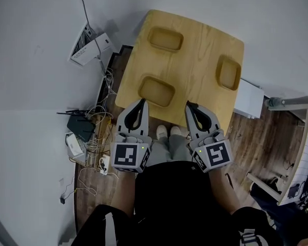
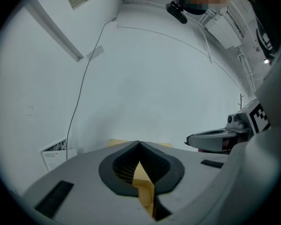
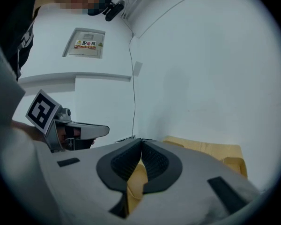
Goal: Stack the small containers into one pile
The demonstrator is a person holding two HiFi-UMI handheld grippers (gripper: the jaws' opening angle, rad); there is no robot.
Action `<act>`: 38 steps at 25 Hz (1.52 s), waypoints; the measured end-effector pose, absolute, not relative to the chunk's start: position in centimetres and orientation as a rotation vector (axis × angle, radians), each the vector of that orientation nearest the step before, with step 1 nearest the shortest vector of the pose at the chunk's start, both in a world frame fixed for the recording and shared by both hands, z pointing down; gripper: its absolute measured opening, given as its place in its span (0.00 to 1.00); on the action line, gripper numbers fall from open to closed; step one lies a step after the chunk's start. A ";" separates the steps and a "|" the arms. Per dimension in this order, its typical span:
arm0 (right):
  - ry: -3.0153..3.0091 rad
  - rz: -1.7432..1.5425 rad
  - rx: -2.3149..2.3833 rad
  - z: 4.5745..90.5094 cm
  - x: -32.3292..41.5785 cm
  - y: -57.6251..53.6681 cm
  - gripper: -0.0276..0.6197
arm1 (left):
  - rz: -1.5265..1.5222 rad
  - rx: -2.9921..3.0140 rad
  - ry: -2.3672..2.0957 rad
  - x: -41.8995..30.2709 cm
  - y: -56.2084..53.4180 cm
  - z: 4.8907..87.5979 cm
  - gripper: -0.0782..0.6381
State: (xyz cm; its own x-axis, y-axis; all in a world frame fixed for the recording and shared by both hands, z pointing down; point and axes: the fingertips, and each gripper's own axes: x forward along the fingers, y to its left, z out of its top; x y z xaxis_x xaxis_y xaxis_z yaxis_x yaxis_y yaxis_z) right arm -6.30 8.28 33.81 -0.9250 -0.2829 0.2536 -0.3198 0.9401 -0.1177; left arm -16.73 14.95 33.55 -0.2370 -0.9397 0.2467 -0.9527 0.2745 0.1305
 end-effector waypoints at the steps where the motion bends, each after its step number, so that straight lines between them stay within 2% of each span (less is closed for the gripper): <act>1: -2.847 0.244 0.455 34.5 -6.4 8.2 0.05 | 0.098 1.742 -2.263 -17.0 14.8 34.2 0.12; 5: -2.799 0.303 0.469 36.6 -6.8 8.1 0.07 | 0.207 1.736 -2.211 -18.1 14.4 36.5 0.12; 6: -2.790 0.318 0.466 37.0 -6.9 8.0 0.11 | 0.228 1.738 -2.196 -18.2 14.3 37.0 0.14; 14: -2.704 0.411 0.498 40.0 -7.5 7.1 0.12 | 0.376 1.753 -2.040 -18.7 11.7 41.5 0.24; 15: -2.690 0.434 0.490 40.5 -7.7 7.2 0.19 | 0.401 1.758 -2.024 -18.8 11.6 42.0 0.24; 16: -2.675 0.458 0.482 41.0 -7.8 7.3 0.22 | 0.424 1.763 -2.007 -18.8 11.4 42.5 0.26; 20: -2.637 0.514 0.502 42.3 -7.8 7.2 0.22 | 0.489 1.752 -1.955 -19.1 10.7 44.4 0.35; 24: -2.597 0.561 0.546 43.6 -8.0 6.8 0.22 | 0.530 1.729 -1.920 -19.5 10.3 45.7 0.37; 27: -2.553 0.597 0.571 44.9 -8.2 6.4 0.30 | 0.598 1.702 -1.892 -20.0 10.1 47.2 0.41; 38: -2.388 0.796 0.640 50.9 -8.5 5.8 0.30 | 0.718 1.581 -1.839 -23.0 9.4 52.1 0.42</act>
